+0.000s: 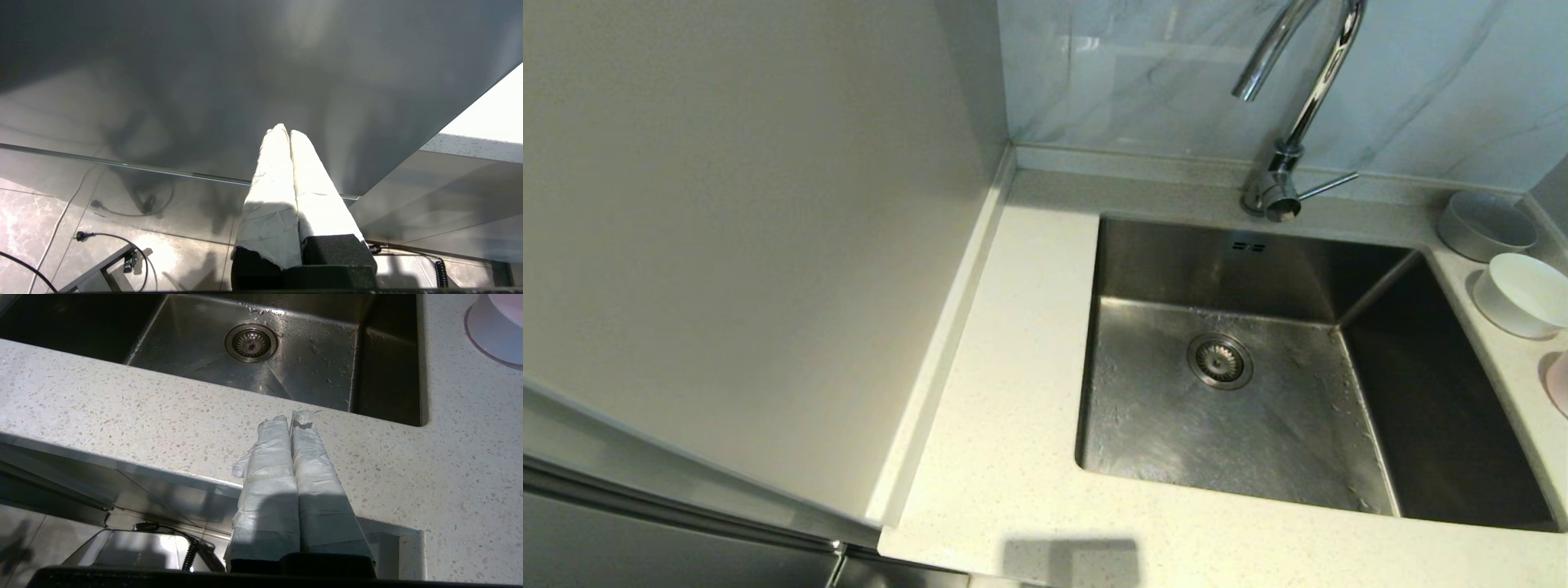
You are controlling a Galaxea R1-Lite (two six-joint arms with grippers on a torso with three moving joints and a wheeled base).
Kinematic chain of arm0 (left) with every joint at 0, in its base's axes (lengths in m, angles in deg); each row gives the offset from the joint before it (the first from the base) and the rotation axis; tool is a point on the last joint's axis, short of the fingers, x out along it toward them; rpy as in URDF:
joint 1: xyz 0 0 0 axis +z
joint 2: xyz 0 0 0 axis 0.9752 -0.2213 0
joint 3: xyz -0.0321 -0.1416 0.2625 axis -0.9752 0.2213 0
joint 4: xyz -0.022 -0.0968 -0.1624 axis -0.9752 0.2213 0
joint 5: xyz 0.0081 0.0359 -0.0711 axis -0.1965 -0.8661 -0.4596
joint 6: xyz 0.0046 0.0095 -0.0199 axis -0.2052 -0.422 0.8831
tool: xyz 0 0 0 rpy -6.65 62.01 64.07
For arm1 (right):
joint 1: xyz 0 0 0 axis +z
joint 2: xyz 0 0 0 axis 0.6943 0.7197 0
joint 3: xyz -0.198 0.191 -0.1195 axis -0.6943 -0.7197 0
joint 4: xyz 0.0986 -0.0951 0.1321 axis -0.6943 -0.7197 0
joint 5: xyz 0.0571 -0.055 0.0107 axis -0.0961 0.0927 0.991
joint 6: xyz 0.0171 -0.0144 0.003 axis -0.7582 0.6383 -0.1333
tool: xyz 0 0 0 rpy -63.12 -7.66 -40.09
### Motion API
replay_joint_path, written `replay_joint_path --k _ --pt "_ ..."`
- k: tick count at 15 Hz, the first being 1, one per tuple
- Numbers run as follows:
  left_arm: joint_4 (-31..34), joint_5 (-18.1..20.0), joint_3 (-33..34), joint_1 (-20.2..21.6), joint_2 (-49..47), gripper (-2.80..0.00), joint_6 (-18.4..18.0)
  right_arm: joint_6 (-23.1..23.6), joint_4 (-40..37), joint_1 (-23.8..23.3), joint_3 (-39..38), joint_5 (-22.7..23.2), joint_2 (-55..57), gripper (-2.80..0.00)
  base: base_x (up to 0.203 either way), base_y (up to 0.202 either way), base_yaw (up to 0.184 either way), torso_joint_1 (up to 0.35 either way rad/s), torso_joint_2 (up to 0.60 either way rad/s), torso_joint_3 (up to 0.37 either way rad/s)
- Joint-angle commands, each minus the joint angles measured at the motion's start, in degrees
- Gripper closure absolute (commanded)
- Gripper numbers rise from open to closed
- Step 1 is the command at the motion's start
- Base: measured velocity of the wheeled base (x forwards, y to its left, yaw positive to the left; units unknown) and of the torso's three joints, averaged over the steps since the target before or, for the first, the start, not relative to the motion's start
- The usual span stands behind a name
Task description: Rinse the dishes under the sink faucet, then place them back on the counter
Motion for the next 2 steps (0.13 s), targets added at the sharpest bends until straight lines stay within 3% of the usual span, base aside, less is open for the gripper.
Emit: replay_joint_path --k 1,2 --pt "-0.02 -0.02 0.0 0.01 0.18 0.0 0.02 -0.02 0.0 0.02 -0.01 0.04 0.13 0.0 0.0 0.0 0.0 0.0 0.0 0.0" --pt "-0.02 -0.02 0.0 0.01 0.18 0.0 0.02 -0.02 0.0 0.02 -0.01 0.04 0.13 0.0 0.0 0.0 0.0 0.0 0.0 0.0"
